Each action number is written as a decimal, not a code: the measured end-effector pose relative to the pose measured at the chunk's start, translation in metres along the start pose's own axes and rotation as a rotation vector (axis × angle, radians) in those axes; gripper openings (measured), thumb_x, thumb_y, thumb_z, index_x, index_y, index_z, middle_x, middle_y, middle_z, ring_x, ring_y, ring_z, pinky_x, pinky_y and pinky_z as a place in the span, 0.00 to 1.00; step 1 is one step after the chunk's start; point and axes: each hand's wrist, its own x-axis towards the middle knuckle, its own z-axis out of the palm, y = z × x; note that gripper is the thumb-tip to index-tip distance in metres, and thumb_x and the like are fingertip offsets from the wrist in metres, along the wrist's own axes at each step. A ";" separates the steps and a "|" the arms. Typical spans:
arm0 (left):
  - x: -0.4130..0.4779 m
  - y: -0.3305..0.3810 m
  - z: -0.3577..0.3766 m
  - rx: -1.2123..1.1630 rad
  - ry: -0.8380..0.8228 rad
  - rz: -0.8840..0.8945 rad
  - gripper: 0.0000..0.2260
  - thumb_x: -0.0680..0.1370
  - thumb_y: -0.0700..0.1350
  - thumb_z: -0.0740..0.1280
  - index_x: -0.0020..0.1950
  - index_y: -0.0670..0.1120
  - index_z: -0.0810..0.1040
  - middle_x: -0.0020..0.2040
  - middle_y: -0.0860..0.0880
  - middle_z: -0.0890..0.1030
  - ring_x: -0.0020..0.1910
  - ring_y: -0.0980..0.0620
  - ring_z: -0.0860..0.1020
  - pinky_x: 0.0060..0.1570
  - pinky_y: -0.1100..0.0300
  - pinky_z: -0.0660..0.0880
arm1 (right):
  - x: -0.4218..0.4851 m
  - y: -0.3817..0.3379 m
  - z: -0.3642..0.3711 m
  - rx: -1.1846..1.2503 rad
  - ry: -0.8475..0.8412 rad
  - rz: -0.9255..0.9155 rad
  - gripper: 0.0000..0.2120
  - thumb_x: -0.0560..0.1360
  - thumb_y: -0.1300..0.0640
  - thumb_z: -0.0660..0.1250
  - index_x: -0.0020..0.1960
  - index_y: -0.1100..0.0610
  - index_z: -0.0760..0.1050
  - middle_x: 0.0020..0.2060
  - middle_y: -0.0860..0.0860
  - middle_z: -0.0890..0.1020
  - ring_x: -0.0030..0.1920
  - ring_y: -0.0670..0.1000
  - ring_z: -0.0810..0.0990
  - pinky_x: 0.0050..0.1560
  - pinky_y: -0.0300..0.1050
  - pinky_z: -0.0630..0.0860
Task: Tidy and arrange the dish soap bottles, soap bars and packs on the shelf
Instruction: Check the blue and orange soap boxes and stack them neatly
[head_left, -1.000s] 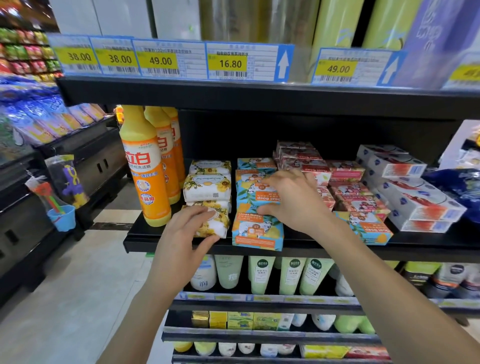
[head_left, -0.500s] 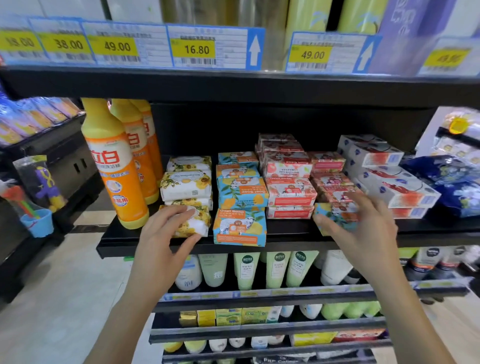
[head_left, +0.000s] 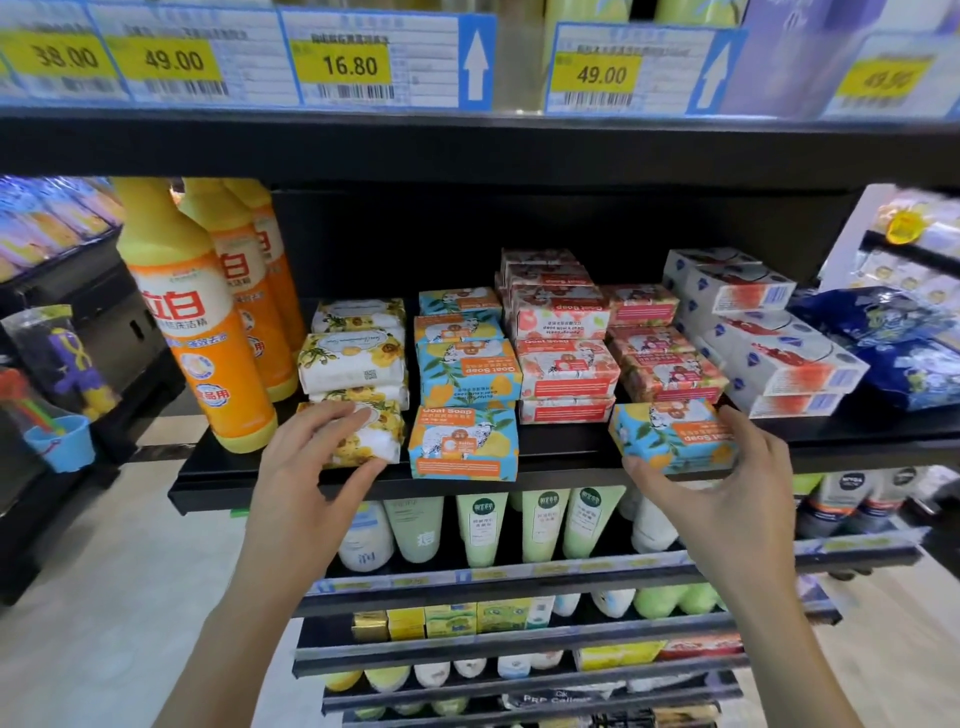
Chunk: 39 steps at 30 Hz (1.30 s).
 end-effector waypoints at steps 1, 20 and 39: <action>0.000 0.000 0.000 -0.001 -0.001 0.000 0.22 0.74 0.50 0.71 0.67 0.45 0.81 0.65 0.56 0.75 0.67 0.61 0.68 0.68 0.54 0.67 | -0.007 -0.004 -0.003 0.031 0.003 -0.005 0.48 0.62 0.40 0.81 0.76 0.55 0.68 0.67 0.52 0.70 0.69 0.57 0.70 0.66 0.57 0.72; 0.000 -0.001 0.000 0.004 0.003 -0.003 0.21 0.75 0.44 0.76 0.68 0.45 0.80 0.66 0.55 0.75 0.67 0.59 0.69 0.69 0.54 0.68 | -0.063 -0.098 0.084 0.278 -0.205 -0.195 0.46 0.59 0.34 0.81 0.71 0.47 0.68 0.62 0.41 0.64 0.66 0.47 0.65 0.64 0.45 0.72; -0.001 -0.004 0.002 -0.007 0.013 -0.015 0.21 0.74 0.43 0.76 0.67 0.46 0.80 0.66 0.58 0.73 0.68 0.60 0.68 0.69 0.52 0.68 | -0.051 -0.064 0.082 0.426 -0.141 -0.275 0.31 0.72 0.61 0.79 0.65 0.39 0.70 0.54 0.41 0.76 0.49 0.44 0.80 0.48 0.35 0.78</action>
